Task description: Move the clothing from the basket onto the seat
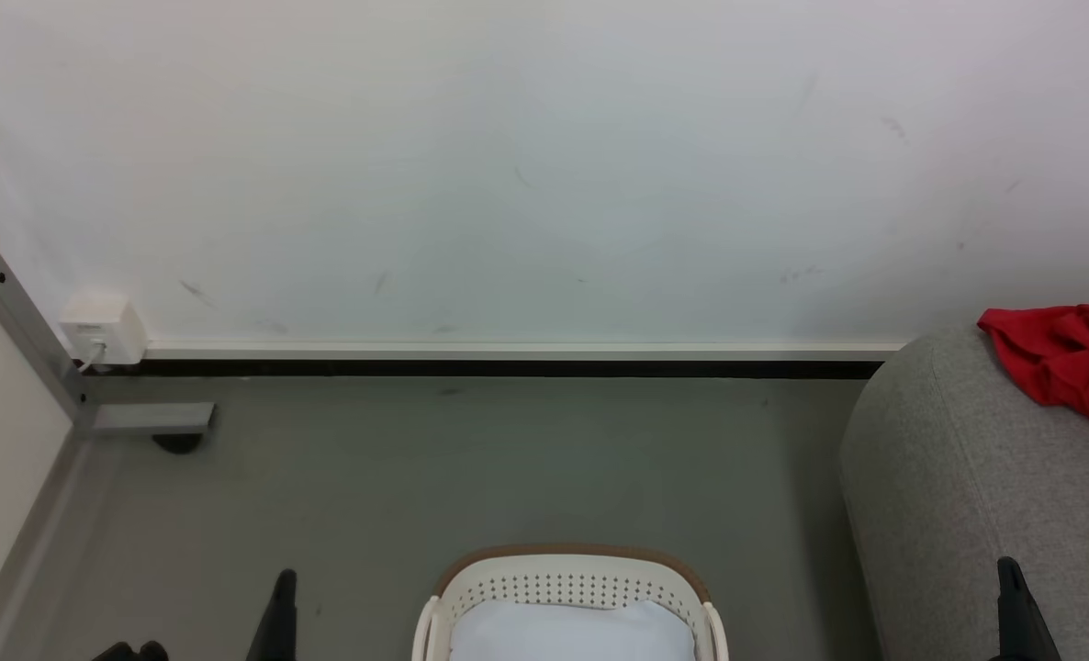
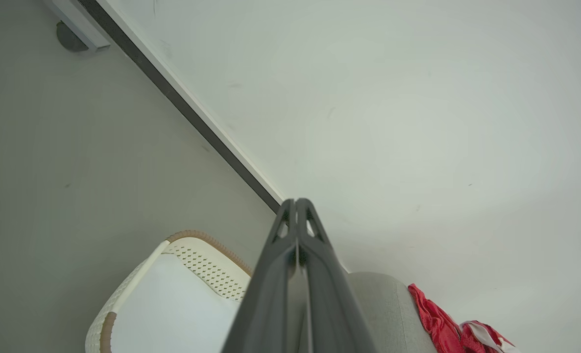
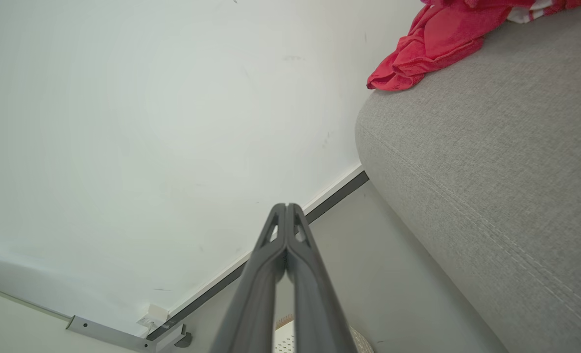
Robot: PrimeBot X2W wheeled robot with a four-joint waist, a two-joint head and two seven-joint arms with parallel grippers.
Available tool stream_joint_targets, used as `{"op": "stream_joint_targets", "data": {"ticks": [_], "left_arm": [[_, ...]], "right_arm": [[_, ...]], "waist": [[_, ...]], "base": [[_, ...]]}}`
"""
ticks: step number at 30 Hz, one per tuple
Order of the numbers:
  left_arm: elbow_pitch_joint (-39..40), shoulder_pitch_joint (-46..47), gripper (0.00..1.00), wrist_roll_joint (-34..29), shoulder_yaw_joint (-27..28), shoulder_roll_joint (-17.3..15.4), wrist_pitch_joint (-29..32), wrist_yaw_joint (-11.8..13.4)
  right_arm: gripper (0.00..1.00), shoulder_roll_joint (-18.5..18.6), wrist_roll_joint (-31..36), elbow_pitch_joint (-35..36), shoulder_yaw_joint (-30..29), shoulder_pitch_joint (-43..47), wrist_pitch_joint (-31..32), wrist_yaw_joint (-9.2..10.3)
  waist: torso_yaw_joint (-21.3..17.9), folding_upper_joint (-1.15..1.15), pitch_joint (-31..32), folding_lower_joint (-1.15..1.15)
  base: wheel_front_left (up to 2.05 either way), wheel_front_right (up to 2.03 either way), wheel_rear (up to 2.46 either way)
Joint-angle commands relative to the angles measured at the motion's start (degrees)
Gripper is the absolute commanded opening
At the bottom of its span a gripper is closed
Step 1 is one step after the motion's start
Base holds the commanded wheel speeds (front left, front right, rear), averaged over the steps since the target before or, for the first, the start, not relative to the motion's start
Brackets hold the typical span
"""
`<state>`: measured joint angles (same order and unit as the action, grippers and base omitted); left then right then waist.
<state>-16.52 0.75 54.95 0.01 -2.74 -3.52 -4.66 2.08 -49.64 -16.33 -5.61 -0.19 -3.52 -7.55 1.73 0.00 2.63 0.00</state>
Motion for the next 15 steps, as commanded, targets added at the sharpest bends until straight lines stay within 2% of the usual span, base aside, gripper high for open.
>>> {"op": "stream_joint_targets", "data": {"ticks": [1, 15], "left_arm": [[0.8, 1.3, 0.0, 1.5, 0.5, -0.2, 0.4, -0.4], [1.2, 2.4, 0.0, 10.3, 2.0, -0.2, 2.8, -1.0]], "right_arm": [[0.0, 0.7, -1.7, 1.0, -0.2, -1.6, 0.4, 0.04], [0.0, 0.8, -11.6, 1.3, -0.4, -2.8, 2.7, 0.05]], "waist": [[0.0, 0.0, 0.0, 0.0], [-0.3, 0.0, -0.6, 0.0]], "base": [[0.0, 0.0, 0.0], [0.0, 0.0, 0.0]]}}
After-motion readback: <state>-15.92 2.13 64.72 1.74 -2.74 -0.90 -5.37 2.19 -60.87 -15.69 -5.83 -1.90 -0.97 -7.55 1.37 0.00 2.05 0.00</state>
